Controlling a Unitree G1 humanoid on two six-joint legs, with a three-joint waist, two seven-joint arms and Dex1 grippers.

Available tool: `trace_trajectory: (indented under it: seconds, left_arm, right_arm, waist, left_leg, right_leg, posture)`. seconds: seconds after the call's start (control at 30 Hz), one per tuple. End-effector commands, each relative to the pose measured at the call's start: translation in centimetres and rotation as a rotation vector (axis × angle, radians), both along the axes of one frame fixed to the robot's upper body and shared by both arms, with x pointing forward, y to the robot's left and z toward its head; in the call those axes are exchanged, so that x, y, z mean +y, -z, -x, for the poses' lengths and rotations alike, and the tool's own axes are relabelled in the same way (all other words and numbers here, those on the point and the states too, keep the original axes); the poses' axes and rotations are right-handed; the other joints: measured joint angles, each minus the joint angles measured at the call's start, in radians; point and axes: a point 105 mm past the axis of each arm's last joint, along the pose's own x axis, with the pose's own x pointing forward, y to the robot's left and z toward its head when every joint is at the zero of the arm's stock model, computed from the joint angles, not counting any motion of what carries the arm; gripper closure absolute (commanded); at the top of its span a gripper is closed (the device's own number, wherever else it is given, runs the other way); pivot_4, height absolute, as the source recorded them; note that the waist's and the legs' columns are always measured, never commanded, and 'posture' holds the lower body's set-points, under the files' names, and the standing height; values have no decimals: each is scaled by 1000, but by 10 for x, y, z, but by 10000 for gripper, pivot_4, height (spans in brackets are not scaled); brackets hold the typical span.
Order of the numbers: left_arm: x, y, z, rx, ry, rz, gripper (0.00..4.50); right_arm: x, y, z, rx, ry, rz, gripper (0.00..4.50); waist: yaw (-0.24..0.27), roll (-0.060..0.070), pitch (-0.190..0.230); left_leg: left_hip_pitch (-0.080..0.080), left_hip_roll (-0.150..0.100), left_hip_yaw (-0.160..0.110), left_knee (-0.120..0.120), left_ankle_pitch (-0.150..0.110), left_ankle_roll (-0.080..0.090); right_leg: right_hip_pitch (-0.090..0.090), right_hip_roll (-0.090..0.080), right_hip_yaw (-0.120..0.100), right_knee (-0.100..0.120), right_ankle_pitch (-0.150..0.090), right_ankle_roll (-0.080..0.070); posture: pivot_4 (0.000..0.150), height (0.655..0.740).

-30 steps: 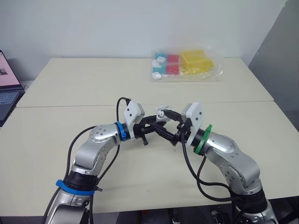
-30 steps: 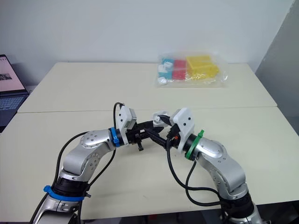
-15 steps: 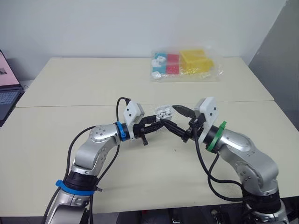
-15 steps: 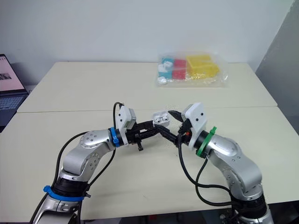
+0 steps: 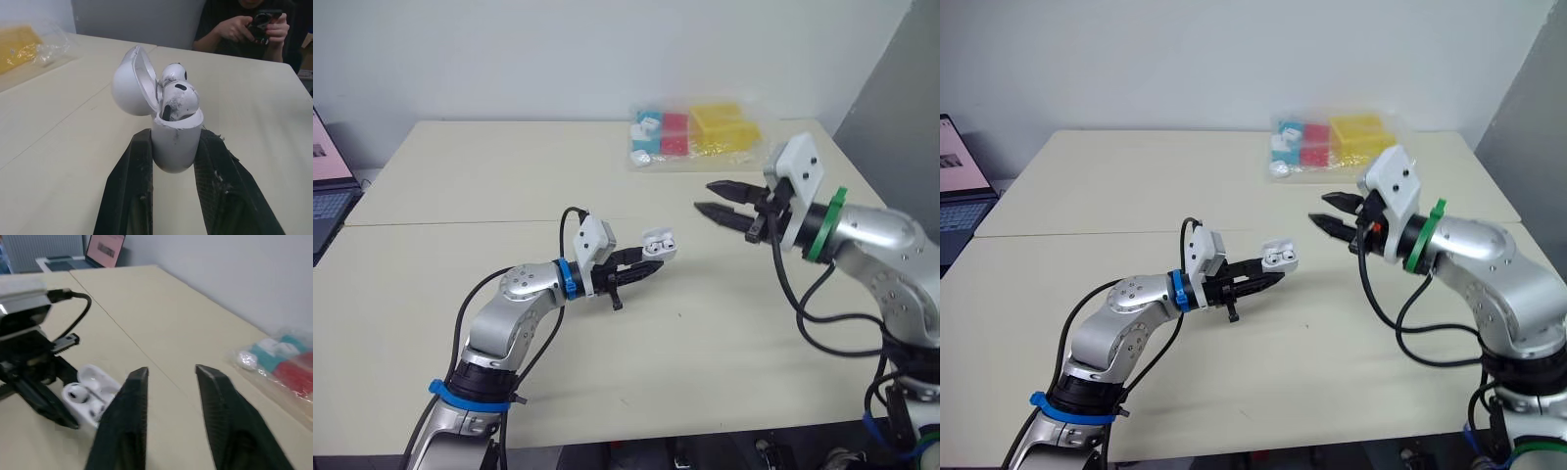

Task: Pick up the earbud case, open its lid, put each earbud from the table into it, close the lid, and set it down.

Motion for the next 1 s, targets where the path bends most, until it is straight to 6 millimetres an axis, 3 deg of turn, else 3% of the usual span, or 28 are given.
trace_trajectory:
  seconds: [0.03,0.43,0.7,1.0]
  left_arm:
    - [-7,-13,10,-73,64,2,37151]
    - [-13,-10,24,-74,147,-27,37151]
    - [-12,-8,24,-73,129,-31,37151]
    - [-12,-7,24,-74,124,-29,37151]
  right_arm:
    - [5,-3,-7,-10,-47,54,43892]
    - [24,27,-10,176,-343,285,45000]
    - [30,30,12,257,-494,286,45000]
    - [29,35,27,287,-532,295,45000]
  waist:
    - [0,0,0]
    - [2,0,0]
    - [2,0,0]
    - [2,0,0]
  left_leg:
    - [0,0,0,0,0,0]
    - [-2,0,0,0,0,0]
    - [-2,1,0,0,0,0]
    - [-2,1,-1,1,0,0]
  right_leg:
    - [0,0,0,0,0,0]
    - [-2,0,0,-1,0,0]
    - [-2,0,0,0,0,0]
    - [-2,0,0,0,0,0]
  posture:
    - [1500,7400]
    - [1500,7400]
    - [1500,7400]
    - [1500,7400]
